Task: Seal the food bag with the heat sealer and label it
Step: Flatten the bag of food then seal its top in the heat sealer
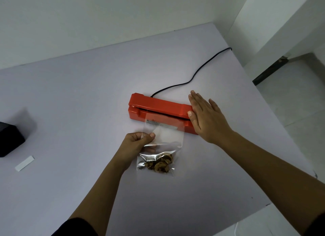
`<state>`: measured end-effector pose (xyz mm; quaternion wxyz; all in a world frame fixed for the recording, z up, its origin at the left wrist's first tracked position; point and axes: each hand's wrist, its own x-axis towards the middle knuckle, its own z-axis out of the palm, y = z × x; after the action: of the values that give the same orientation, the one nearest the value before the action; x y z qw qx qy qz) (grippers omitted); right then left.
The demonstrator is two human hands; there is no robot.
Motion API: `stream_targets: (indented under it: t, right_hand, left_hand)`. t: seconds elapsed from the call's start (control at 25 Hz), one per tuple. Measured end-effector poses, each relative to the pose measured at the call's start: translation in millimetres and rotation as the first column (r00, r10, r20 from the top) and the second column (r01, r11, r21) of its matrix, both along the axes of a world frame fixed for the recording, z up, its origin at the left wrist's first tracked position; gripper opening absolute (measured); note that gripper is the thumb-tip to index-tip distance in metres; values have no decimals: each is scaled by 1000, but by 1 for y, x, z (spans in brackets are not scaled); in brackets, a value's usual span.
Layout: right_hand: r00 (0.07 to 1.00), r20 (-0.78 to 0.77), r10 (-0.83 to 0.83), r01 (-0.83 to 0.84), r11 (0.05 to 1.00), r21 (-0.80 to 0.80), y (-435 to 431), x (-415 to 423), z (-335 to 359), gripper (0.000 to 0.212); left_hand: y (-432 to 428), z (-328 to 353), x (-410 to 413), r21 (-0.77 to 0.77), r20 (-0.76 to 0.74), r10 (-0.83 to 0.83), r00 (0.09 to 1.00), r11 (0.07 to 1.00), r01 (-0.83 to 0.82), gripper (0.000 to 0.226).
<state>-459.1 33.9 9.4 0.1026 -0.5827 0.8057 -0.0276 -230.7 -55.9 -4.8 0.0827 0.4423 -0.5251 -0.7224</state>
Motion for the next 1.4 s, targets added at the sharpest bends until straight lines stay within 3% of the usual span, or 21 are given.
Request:
stream_targets:
  t: [0.36,0.6,0.84,0.96,1.12,1.2,1.32,1.4]
  right_hand:
    - [999,37,17,-18,1000,17,0,0,5,76]
    - [994,66,82,-92,982,163,-3,-6,21,70]
    - [980,-47,191,-194,979,-55,-11,2,87,66]
    - [987,132,96,-71,981,-181,-34,22,130,68]
    - [856,482,187,7,928,-373,-81,50,162,70]
    - [721,638,270,-49,938,-342,-101,65,164,66]
    - [487,838,245,-57,967,-250,-116,67,154,61]
    - [455,870,193,84,963,-257,-110,49,135,54]
  left_hand:
    - [-1,-3,-1,-4,5,13,1000,1000,-13,26]
    - [0,0,-1,-11,-12,6,1000,1000,-7,29]
    - [-1,-3,2,-14,-5,-4,1000,1000,4,38]
    - [0,1,2,5,3,0,1000,1000,0,33]
    - [2,7,-1,15,1,4,1000,1000,-4,24]
    - [2,8,-1,22,8,10,1000,1000,-10,24]
    - [1,8,-1,36,15,24,1000,999,-24,23]
    - [1,7,-1,52,28,30,999,998,-31,23]
